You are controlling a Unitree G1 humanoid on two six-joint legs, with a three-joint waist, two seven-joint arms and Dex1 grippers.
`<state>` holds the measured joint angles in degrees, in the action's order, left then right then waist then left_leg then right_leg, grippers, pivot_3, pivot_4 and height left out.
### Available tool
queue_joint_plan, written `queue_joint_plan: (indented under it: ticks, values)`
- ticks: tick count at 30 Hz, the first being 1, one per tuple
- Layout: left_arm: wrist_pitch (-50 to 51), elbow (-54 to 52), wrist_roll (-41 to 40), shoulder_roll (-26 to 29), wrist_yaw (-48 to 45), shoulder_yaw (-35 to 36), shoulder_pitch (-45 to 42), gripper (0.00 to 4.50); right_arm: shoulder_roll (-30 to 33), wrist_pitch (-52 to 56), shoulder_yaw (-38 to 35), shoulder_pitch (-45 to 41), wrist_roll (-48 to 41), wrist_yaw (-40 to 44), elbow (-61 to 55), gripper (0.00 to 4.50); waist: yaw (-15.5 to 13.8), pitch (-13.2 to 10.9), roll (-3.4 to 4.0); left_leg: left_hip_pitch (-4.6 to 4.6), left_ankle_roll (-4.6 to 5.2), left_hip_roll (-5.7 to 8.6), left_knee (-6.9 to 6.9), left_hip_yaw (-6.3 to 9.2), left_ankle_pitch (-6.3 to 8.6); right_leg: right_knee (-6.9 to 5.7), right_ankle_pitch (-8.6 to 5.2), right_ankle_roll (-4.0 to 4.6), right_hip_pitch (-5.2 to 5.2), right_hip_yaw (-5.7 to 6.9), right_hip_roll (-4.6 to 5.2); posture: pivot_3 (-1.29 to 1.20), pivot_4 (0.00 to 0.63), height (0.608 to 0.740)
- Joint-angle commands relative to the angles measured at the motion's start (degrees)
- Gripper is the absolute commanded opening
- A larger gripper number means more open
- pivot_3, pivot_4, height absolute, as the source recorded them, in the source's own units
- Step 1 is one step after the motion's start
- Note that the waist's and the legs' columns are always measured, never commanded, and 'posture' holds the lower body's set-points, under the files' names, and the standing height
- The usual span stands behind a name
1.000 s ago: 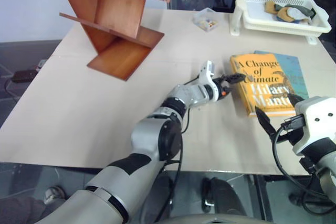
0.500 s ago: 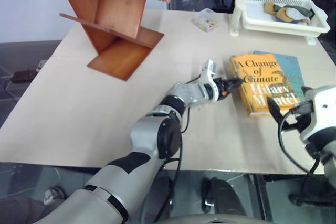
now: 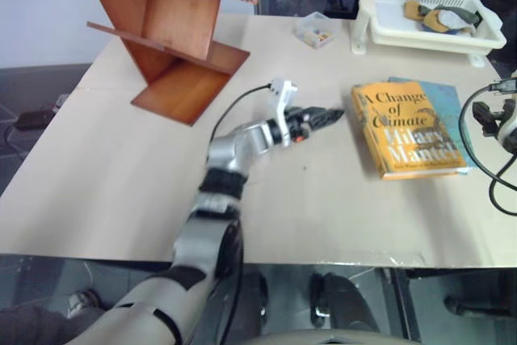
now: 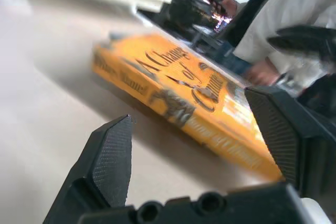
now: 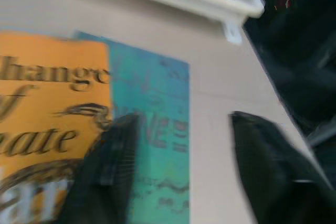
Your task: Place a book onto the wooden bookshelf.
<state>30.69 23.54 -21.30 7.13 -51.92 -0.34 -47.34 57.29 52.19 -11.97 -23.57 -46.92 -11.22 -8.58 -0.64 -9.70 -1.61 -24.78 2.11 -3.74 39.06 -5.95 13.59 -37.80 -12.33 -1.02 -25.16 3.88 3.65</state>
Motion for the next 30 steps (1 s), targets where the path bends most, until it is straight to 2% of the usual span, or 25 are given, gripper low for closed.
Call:
queue_joint_plan:
  ticks: [1,2,3,4,7,13,21,30]
  values:
    - [-4.96,-17.23,-1.21,7.89,-10.43,-3.44,4.37,3.98,-1.65,1.00,1.96,-8.39,6.31,4.19,10.11,0.71,0.05,0.00,0.03,0.01,0.00,0.00,0.02,-0.07,0.00,-0.01,0.00,0.00,-0.02,-0.02,0.00,0.00,0.150,0.740]
    - [-4.16,-19.62,-2.88,9.61,-11.92,-2.95,5.32,3.98,-2.46,1.28,2.44,-10.49,7.62,5.12,12.82,0.21,0.01,-0.01,0.07,0.03,0.01,0.00,0.02,-0.11,0.01,-0.03,0.01,-0.01,-0.04,-0.09,0.01,0.00,0.150,0.740]
    - [-2.37,-22.07,-5.55,11.72,-13.97,-1.69,6.10,4.23,-3.60,1.03,2.95,-13.03,9.09,6.18,16.61,0.02,-0.09,-0.01,0.07,0.03,0.05,-0.01,0.06,-0.12,0.03,-0.04,0.00,-0.01,-0.05,-0.10,0.01,0.00,0.150,0.740]
    - [-0.72,-24.28,-7.61,13.90,-15.43,-0.63,6.61,4.49,-4.59,0.37,3.44,-15.49,10.74,7.38,20.71,0.00,-0.02,-0.01,0.07,0.03,0.23,-0.01,0.09,-0.10,0.13,-0.05,0.00,-0.01,-0.04,-0.08,0.01,0.00,0.150,0.740]
    - [0.09,-30.98,-10.72,20.09,-18.68,1.34,8.19,4.49,-6.14,-3.50,5.45,-21.32,16.53,11.53,32.85,0.00,-0.10,-0.01,0.11,0.03,0.28,-0.02,0.17,-0.07,0.16,-0.08,0.01,-0.02,-0.02,-0.07,0.01,0.00,0.150,0.740]
    - [4.24,-39.51,-15.86,26.77,-17.81,3.86,10.27,4.49,-8.28,-11.90,8.74,-28.39,26.39,18.98,51.49,0.00,0.09,-0.03,0.14,0.02,0.30,-0.01,0.13,-0.10,0.17,-0.06,0.02,-0.04,-0.03,-0.14,-0.01,0.00,0.150,0.740]
    - [8.71,-46.63,-20.90,29.92,-12.17,5.58,12.13,4.49,-12.02,-28.86,9.74,-37.66,36.65,25.76,76.88,0.00,1.33,-0.07,0.21,0.05,0.27,-0.01,0.13,-0.13,0.16,-0.06,0.03,-0.06,-0.03,-0.18,-0.02,0.00,0.150,0.740]
    - [12.48,-53.51,-26.65,33.00,-5.59,9.38,16.57,4.49,-13.25,-35.51,10.25,-38.86,44.51,36.01,84.48,0.00,1.54,-0.10,0.25,0.12,0.04,-0.02,0.11,-0.18,0.02,-0.11,0.03,-0.06,-0.03,-0.22,-0.02,0.00,0.150,0.740]
